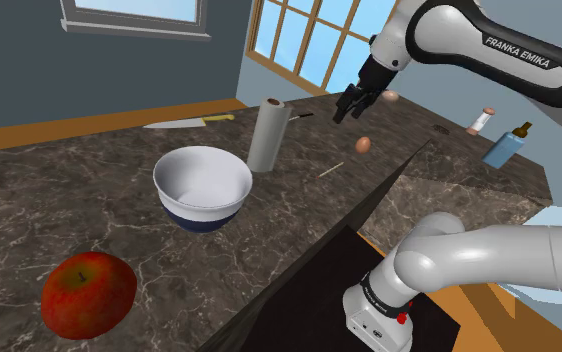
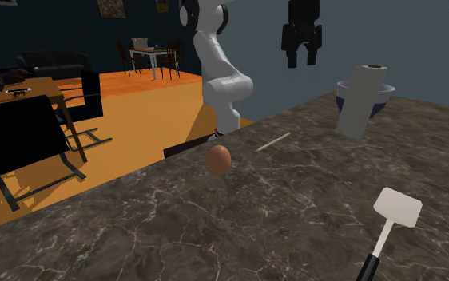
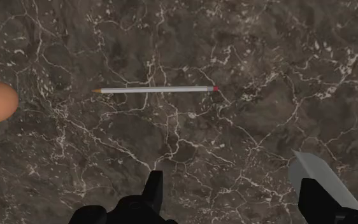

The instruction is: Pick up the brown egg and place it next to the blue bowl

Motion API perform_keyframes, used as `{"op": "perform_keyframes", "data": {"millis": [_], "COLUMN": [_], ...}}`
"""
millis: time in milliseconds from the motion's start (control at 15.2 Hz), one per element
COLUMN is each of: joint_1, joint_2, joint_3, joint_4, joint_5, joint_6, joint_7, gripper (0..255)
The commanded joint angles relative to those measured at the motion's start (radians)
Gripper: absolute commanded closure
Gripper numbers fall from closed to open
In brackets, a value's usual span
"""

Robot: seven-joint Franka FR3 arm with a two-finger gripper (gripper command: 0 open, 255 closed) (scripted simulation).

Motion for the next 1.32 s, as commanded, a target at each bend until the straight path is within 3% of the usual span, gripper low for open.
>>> {"op": "perform_keyframes", "data": {"millis": [0, 594, 1254], "joint_1": [0.000, -0.057, -0.072], "joint_2": [0.000, -0.014, 0.117], "joint_3": [0.000, -0.210, -0.486], "joint_4": [0.000, -0.126, -0.135], "joint_5": [0.000, -0.094, -0.140], "joint_6": [0.000, 0.187, 0.414], "joint_7": [0.000, -0.214, -0.472], "gripper": [0, 0, 0]}}
